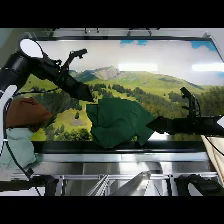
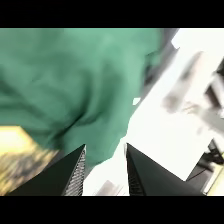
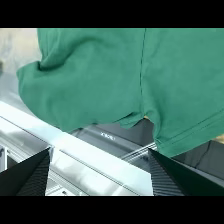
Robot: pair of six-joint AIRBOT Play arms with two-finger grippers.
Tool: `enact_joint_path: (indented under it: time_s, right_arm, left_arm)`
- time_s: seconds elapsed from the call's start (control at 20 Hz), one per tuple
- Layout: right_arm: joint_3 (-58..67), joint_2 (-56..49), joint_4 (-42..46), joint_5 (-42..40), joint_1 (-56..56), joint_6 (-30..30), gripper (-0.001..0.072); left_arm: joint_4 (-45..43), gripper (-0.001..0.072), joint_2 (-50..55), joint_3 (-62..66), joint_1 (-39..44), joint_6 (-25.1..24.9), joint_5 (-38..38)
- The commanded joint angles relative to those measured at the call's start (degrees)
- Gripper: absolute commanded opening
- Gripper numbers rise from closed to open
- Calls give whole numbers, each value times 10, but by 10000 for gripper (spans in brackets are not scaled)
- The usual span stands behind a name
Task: Fold the shirts.
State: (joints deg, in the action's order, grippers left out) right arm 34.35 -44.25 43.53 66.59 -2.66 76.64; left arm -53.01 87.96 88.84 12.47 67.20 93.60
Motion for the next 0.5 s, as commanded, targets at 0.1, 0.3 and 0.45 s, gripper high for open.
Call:
enact_joint_path:
  time_s: [0.1,0.3,0.45]
  right_arm:
    - [0,-62,14,-36,0,-8,631]
    - [1,-191,6,-57,0,-65,630]
    - [1,-290,-65,-57,-4,-139,630]
  left_arm:
    - [-80,271,52,-9,12,30,10]
    - [-78,271,118,-9,12,30,25]
    - [-70,271,171,-8,12,27,-7]
